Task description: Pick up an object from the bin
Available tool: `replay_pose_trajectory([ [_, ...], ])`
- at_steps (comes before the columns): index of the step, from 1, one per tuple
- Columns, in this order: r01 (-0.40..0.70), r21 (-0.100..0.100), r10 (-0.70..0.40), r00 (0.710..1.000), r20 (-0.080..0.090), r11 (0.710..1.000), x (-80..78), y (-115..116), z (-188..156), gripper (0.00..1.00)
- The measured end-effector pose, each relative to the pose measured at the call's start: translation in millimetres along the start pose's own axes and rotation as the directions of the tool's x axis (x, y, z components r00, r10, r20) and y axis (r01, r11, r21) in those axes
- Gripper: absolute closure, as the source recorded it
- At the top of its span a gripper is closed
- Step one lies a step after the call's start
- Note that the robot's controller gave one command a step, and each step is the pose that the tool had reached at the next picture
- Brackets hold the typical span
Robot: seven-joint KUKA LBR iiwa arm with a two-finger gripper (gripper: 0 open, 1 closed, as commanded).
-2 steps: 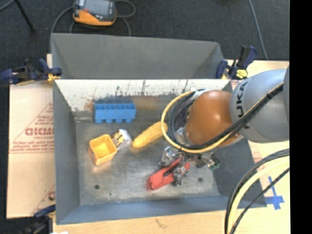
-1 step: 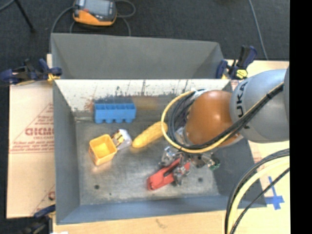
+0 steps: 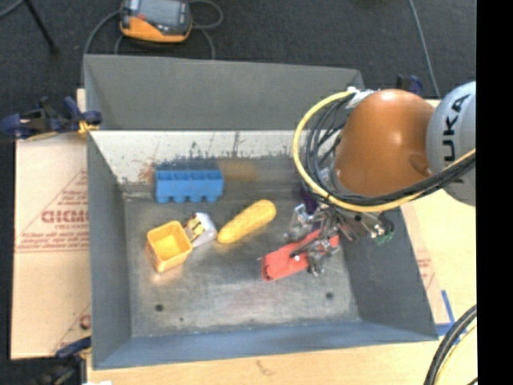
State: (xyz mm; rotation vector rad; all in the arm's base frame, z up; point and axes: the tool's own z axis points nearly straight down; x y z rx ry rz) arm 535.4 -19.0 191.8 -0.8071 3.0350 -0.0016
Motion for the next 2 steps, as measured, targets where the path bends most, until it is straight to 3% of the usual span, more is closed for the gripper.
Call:
replay_pose_trajectory([
  [1, 0.0, 0.0, 0.0, 1.0, 0.0, 1.0, 0.0, 0, 0, 1.0],
  [2, 0.088, -0.003, -0.088, 0.996, -0.004, 0.996, -7.3, 0, -31, 1.0],
])
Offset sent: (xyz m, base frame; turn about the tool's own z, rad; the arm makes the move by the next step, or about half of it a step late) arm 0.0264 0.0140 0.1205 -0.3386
